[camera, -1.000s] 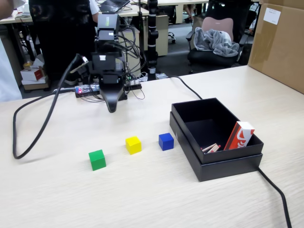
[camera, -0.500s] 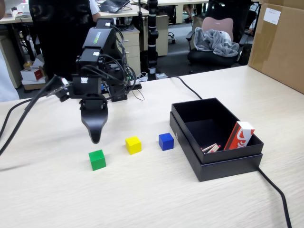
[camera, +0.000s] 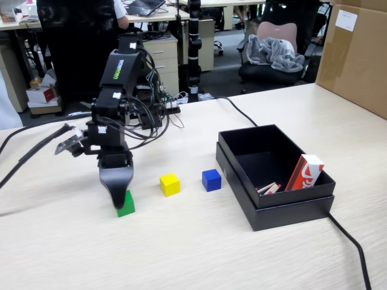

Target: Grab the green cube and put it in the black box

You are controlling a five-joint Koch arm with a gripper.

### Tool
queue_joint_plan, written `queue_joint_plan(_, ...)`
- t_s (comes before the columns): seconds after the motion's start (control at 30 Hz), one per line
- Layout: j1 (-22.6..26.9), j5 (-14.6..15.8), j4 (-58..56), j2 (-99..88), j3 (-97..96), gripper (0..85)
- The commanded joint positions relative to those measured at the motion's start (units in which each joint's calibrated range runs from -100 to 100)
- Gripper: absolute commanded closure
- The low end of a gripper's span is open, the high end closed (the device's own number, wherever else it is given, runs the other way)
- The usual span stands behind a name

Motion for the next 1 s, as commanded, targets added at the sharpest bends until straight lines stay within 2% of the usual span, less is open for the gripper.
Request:
queue_joint_plan(0.0, 0.2, -0.3, -0.3, 0.6, 5.1, 42.0)
queue_joint_plan(0.27, 0.9, -0.3, -0.3, 3.5, 6.1, 43.8)
queue_joint_plan(0.37, 1.1, -0.3, -0.3, 4.4, 6.1, 49.3)
queue_joint_plan(0.5, 1.4, -0.3, -0.3, 5.0, 5.9, 50.4)
queue_joint_plan(0.67, 1.8, 0.1, -0.3, 5.0, 5.8, 71.2)
queue_joint_plan(0.77, 2.0, 0.1, -0.3, 5.1, 4.8, 71.6)
queue_joint_plan(0.87, 2.0, 0.2, -0.3, 4.2, 4.1, 84.6)
queue_joint_plan(0.97, 2.0, 0.2, -0.3, 1.6, 1.9, 84.6)
